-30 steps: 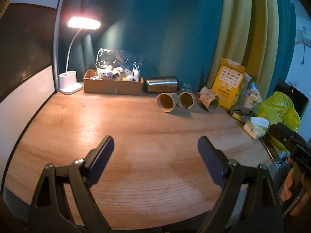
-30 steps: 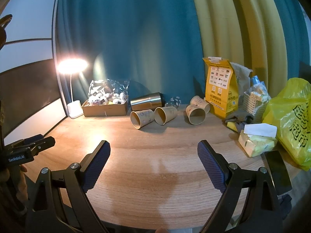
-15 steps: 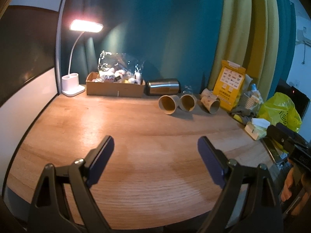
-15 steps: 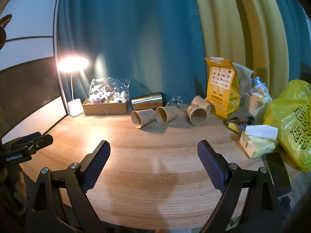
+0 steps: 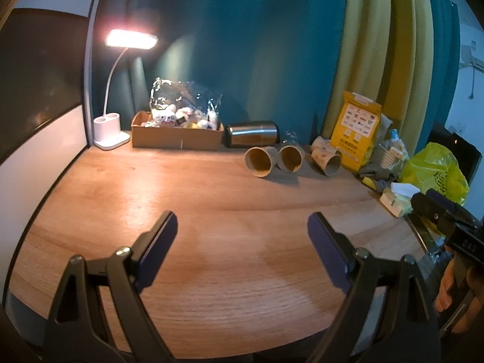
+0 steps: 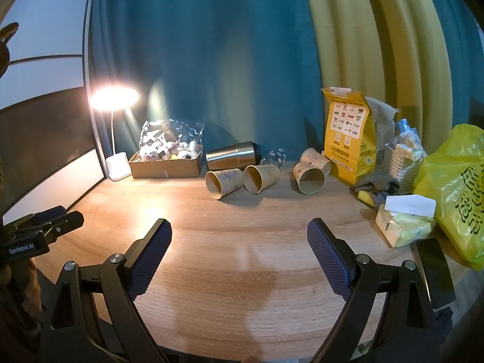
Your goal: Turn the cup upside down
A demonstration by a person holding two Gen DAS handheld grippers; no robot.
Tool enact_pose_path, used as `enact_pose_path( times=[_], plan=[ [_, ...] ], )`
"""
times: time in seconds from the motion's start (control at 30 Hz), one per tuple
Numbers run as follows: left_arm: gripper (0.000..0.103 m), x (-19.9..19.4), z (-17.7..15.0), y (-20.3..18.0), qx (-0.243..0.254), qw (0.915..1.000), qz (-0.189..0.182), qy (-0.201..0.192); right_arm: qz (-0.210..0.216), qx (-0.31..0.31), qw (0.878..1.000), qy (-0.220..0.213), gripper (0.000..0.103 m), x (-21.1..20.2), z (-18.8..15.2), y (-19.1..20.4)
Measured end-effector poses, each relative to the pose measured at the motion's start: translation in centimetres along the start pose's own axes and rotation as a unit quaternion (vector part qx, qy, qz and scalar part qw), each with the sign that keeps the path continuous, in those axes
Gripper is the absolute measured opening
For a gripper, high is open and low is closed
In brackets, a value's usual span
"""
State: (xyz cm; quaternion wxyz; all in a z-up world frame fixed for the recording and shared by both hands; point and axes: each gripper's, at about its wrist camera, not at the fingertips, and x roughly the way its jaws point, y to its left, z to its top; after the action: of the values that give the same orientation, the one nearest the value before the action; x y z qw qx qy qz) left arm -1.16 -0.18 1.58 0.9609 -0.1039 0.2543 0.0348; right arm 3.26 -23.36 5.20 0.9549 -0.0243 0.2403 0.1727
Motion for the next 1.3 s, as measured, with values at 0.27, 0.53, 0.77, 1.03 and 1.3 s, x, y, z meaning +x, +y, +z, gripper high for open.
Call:
enact_pose_path(
  times=[0.27,0.53,0.77,1.03,1.3],
  plan=[
    [0.089,0.6,0.3,0.4,-0.003,1.0000,0.003,0.004,0.003,0.001,1.000,0.005,0.093,0.7,0.4,-0.3],
    [0.089,0.6,0.5,0.6,-0.004,1.0000,0.005,-0.001,0.005,0.001,1.000,0.006,0.093,1.2,0.6,-0.5],
    [0.089,0.5,0.6,0.7,-0.005,1.0000,0.004,-0.002,0.004,0.001,1.000,0.007,0.093,1.3,0.8,-0.3],
    [0.089,0.3,0.8,0.7,-0.003,1.0000,0.005,-0.005,0.010,-0.001,1.000,0.009,0.093,1.5,0.8,0.2],
    [0.089,0.3,1.0,0.9,-0.004,1.0000,0.005,-0.006,0.012,-0.002,1.000,0.008,0.093,1.4,0.7,0.2]
  ],
)
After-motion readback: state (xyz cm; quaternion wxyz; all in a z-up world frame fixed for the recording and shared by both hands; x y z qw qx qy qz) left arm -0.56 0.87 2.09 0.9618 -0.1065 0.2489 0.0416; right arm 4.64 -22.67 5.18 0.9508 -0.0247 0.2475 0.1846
